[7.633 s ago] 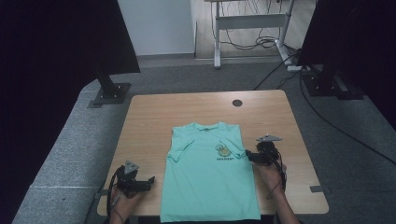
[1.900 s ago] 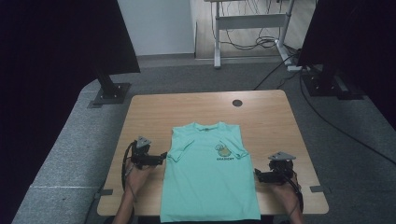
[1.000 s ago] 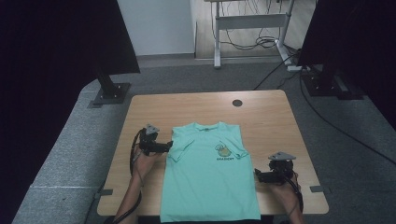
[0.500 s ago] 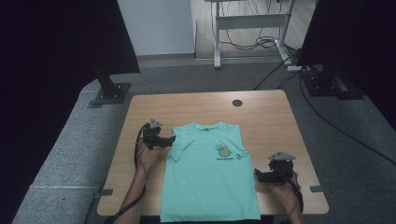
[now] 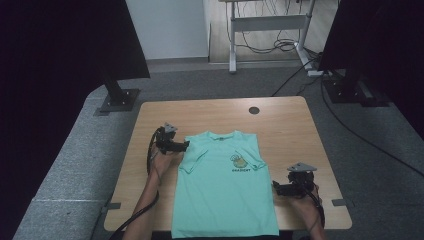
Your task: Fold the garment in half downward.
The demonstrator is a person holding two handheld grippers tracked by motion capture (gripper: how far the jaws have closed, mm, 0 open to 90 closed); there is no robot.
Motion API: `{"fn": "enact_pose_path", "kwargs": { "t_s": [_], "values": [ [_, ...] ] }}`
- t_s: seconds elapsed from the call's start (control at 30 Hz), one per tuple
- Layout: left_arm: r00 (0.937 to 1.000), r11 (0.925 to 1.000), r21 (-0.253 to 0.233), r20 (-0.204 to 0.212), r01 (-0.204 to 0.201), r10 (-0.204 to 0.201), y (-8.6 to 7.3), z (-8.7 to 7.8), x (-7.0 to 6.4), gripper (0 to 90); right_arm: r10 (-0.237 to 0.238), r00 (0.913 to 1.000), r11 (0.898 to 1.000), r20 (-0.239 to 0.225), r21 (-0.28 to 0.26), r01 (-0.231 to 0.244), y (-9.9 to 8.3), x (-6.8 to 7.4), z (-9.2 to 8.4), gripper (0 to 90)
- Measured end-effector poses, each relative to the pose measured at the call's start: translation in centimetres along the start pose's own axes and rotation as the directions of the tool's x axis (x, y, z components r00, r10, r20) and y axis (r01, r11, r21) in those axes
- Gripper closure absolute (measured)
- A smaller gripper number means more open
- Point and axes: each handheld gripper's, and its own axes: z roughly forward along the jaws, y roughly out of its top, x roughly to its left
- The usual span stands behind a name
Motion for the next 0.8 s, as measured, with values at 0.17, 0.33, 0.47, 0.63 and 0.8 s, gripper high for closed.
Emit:
{"fn": "enact_pose_path", "kwargs": {
  "t_s": [0.17,0.33,0.47,0.63,0.8],
  "values": [
    [0.9998,0.9999,0.0,-0.017,-0.012,0.011,0.6,0.4,0.2,10.0,0.0,1.0,1.0,0.0,-0.001,0.0,0.0,0.0,0.0,1.3],
    [0.9996,0.9999,-0.002,-0.024,-0.013,0.013,1.0,1.1,0.3,10.2,0.001,1.0,1.0,0.0,-0.001,-0.001,0.0,0.0,0.0,1.3],
    [0.9991,0.9995,0.024,-0.037,-0.019,0.02,0.9,2.0,0.6,10.1,0.0,1.0,1.0,0.0,0.0,0.0,0.0,0.0,0.0,1.3],
    [0.9991,0.9989,0.046,-0.04,-0.011,0.013,0.8,2.7,1.0,10.0,0.0,1.0,1.0,0.0,0.0,0.0,0.0,0.0,0.0,1.3],
    [0.9993,0.9978,0.067,-0.036,-0.002,0.004,0.6,3.1,1.3,8.5,0.001,1.0,1.0,0.0,0.0,-0.001,0.0,0.0,0.0,1.3]
  ]
}}
